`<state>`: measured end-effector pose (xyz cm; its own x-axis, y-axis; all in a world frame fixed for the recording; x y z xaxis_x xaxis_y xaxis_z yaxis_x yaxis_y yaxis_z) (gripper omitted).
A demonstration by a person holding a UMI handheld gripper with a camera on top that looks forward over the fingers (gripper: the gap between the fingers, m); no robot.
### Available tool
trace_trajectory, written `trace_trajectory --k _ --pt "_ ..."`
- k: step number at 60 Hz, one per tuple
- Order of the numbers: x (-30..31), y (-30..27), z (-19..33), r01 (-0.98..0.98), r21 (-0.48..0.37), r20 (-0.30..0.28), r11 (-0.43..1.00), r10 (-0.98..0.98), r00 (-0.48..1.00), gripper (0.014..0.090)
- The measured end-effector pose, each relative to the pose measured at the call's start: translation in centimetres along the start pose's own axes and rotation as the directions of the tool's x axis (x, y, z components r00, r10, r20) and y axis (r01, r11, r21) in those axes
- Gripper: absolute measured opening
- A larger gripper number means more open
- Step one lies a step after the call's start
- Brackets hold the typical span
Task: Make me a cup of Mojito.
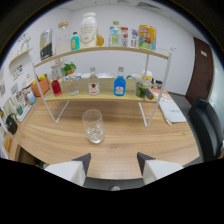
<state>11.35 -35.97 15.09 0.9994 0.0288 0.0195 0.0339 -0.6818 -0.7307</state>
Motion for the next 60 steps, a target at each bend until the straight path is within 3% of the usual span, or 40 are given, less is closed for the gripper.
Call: trace_trajectory --k 16,32,46,51,60 --pt "5.9 -7.2 3.0 -0.006 0.063 0.011 0.998 0.006 1.000 0.0856" --pt "8.4 -13.6 8.0 -0.011 0.094 0.072 0.995 0.004 0.997 0.0824" --pt "9.8 -14.5 12.0 -0.022 0.026 0.053 0.999 0.021 0.998 0.0585" --pt "9.6 -14.5 12.6 -0.044 0.006 0.072 0.999 0.044 0.996 0.0458" --pt "10.5 -14.5 13.3 -0.039 0.000 0.041 0.999 0.039 0.998 0.0198"
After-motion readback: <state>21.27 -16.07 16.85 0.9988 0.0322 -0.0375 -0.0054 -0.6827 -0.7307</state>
